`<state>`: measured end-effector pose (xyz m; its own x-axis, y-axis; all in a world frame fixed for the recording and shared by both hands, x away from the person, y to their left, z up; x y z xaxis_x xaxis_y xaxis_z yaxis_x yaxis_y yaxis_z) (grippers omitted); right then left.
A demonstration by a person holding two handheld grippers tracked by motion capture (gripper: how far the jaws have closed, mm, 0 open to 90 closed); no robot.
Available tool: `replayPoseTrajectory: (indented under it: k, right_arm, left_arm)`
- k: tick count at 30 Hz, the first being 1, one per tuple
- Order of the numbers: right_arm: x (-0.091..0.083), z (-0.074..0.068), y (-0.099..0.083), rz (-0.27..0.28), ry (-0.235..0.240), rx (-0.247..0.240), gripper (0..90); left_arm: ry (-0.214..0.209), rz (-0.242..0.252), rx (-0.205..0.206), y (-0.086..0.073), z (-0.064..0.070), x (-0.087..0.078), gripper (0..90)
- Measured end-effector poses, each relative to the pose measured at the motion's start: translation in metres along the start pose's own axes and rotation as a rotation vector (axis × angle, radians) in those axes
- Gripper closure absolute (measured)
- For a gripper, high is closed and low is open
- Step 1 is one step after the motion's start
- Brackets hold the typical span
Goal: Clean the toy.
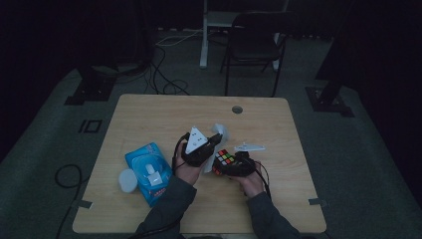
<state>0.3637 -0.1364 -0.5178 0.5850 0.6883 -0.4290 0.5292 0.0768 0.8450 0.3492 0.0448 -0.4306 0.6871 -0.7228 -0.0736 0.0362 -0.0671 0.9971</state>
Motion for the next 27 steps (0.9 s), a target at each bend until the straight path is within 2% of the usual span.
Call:
replayPoseTrajectory:
  k: [5, 9, 15, 21, 27]
  right_arm:
    - [0.006, -0.007, -0.003, -0.039, 0.021, -0.023, 33.8]
    - [0.001, -0.009, 0.001, 0.01, 0.036, -0.02, 33.8]
    - [-0.013, -0.002, 0.01, 0.102, 0.038, 0.007, 33.8]
    - [-0.02, 0.003, 0.014, 0.139, 0.048, 0.025, 33.8]
    - [-0.024, 0.005, 0.017, 0.152, 0.067, 0.03, 33.8]
  left_arm:
    - [-0.009, 0.025, -0.025, 0.004, -0.001, -0.002, 89.0]
    - [-0.008, 0.016, -0.046, 0.0, -0.003, -0.001, 88.9]
    - [-0.009, -0.024, -0.054, -0.01, -0.002, 0.004, 88.8]
    - [0.013, -0.072, -0.043, -0.02, -0.003, 0.007, 87.6]
    - [0.044, -0.118, -0.073, -0.034, -0.011, 0.007, 87.0]
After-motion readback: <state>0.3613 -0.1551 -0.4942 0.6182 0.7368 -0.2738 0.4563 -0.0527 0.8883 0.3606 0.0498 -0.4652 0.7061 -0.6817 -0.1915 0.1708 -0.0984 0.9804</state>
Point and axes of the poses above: each handheld gripper's, and its own axes: x roughly forward along the jaws, y roughly out of its top, z roughly to its right, the point moved 1 cm from there along x, roughly forward along the jaws, and after that the axes turned 9 degrees about z, right-handed, at the moved point
